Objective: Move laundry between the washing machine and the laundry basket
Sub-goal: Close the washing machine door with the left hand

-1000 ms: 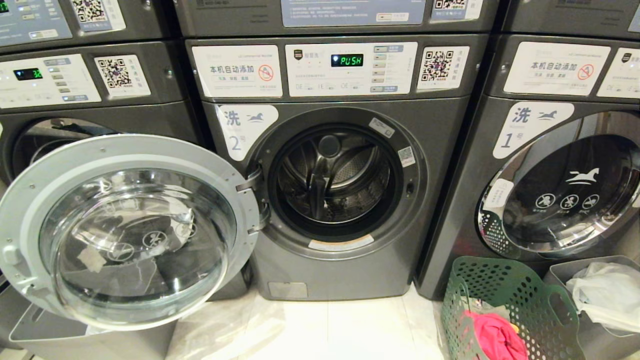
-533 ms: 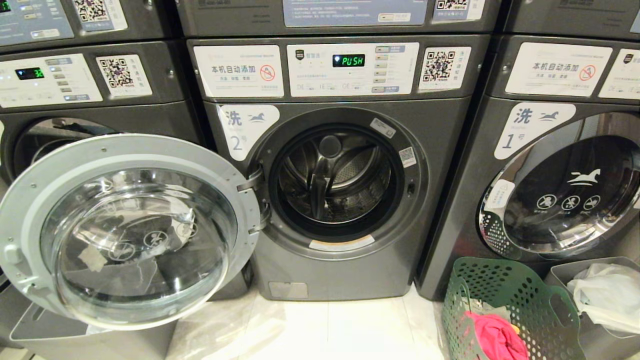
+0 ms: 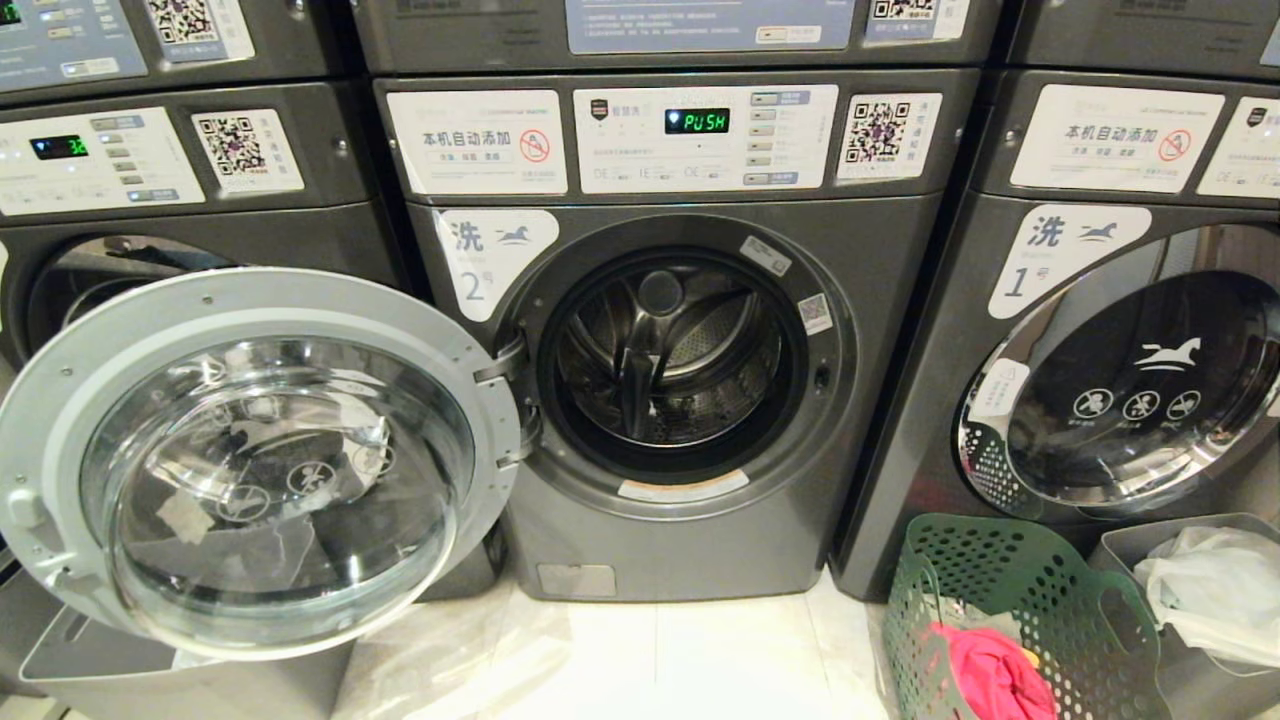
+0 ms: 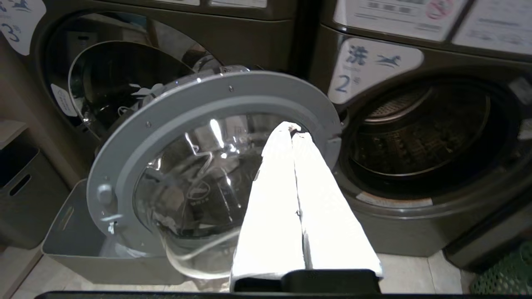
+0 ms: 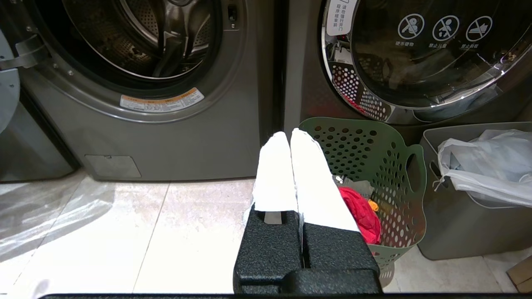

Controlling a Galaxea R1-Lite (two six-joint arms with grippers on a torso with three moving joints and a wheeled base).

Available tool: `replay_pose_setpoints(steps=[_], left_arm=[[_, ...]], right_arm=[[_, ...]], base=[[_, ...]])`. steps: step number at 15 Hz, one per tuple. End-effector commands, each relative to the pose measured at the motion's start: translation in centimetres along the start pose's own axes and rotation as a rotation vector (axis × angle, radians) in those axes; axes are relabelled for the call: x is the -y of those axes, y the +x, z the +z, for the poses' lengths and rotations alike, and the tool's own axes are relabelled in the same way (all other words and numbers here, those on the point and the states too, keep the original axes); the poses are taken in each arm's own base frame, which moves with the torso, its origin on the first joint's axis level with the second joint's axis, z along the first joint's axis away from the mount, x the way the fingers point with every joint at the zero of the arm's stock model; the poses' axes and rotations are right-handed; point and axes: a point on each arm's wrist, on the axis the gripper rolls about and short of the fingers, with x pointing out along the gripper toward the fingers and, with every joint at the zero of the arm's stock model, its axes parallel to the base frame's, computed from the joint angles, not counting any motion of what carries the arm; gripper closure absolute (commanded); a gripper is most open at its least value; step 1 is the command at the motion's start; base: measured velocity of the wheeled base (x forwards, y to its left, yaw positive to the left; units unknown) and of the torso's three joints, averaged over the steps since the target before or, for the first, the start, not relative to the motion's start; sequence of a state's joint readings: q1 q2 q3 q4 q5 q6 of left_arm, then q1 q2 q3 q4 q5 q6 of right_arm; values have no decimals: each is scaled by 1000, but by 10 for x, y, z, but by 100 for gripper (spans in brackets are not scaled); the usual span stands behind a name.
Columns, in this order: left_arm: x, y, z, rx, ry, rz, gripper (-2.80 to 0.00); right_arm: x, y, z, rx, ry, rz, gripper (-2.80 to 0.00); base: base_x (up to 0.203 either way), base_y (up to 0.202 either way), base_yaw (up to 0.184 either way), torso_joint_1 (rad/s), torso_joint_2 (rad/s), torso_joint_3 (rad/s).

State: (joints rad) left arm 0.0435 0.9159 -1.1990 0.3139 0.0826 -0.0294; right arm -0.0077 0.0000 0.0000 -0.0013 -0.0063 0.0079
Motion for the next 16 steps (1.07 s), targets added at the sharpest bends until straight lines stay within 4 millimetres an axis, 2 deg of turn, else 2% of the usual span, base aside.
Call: replay_pose_setpoints(steps=[1,4,6,7,12,16], left_arm=[[3,110,6,-182,0,45,0],[-17,200,11,-234,-37,142,0],[-32,239,3,-264,-56,188,0],[-37,253,-2,-278,-61,202,0],[-63,289,-10,-292,-73,260,0],[-75,298,-26,-372,-90,235,0]], right_arm=[[0,0,0,-2,0,-1,0],[0,0,0,-1,0,0,0],[0,0,0,-1,1,0,0],[0,0,0,-1,0,0,0],[0,0,0,-3,1,-1,0],[0,0,0,-1,1,-1,0]], base=[[0,0,0,0,0,0],[0,0,0,0,0,0],[0,0,0,0,0,0],[0,0,0,0,0,0],[0,0,0,0,0,0],[0,0,0,0,0,0]])
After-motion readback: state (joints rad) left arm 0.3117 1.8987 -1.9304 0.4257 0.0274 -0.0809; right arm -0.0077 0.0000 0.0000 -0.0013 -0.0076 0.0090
